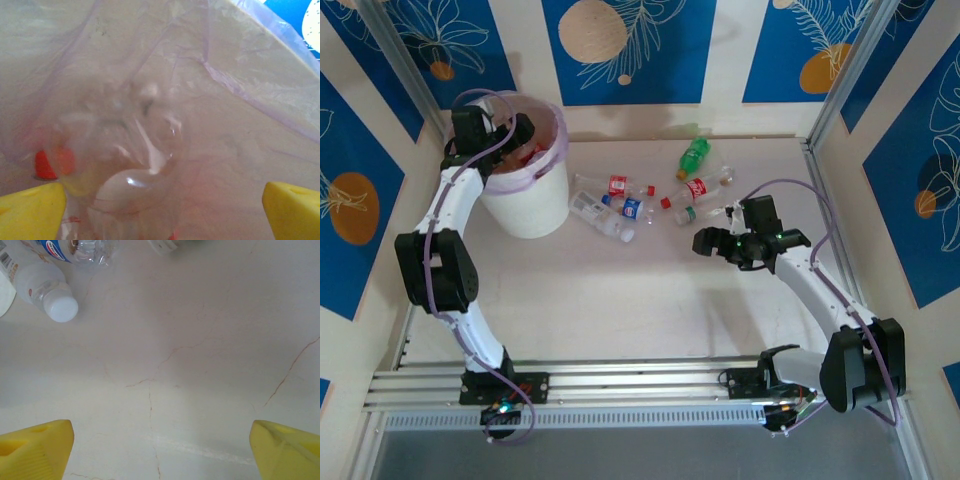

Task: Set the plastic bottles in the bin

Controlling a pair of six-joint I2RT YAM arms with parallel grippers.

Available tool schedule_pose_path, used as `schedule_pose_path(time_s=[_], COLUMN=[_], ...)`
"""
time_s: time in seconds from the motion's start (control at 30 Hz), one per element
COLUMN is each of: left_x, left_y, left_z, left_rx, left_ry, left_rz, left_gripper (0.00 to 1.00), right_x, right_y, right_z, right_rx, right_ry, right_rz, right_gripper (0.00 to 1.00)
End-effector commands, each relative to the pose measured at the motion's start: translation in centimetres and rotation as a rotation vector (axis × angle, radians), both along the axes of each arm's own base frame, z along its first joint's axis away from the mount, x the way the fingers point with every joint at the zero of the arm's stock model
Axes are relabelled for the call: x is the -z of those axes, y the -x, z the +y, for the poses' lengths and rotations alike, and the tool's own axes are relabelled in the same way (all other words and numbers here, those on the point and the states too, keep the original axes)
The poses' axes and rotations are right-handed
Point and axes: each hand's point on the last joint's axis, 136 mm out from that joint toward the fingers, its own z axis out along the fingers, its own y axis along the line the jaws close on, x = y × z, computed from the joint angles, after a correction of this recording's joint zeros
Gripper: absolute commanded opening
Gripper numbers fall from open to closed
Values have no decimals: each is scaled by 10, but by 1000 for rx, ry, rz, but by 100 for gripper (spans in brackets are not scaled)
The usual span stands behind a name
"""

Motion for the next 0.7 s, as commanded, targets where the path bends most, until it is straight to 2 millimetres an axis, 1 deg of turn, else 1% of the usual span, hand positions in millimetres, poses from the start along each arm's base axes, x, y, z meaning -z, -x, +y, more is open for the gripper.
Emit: schedule_pose_path(time_s=[0.0, 0.1, 0.17, 0.27, 0.4, 0.53, 0.67], left_x=[17, 9, -2, -25, -62, -101, -127], left_y=[0, 4, 7, 14, 26, 43, 72], left_z=[4, 6, 8, 12, 18, 23, 32], left_rx=[3, 0, -3, -11, -17, -27, -61], left_ry=[-40, -65, -89, -142, -223, -296, -373], left_rz=[57, 52, 39, 10, -31, -74, -69], left_gripper=[100, 100, 100, 100, 100, 100, 100], right_x=[-10, -11, -14, -20, -27, -34, -45], right_y=[-3, -2, -3, -4, -8, -17, -30], right_z=[3, 3, 3, 1, -4, -7, -10], right_rx=[-12, -14, -17, -20, -28, -56, -7], right_ry=[-3, -1, 1, 19, 72, 156, 203], right_rz=[-20, -23, -31, -48, -72, -113, -112], right_gripper=[91, 91, 91, 91, 91, 91, 91])
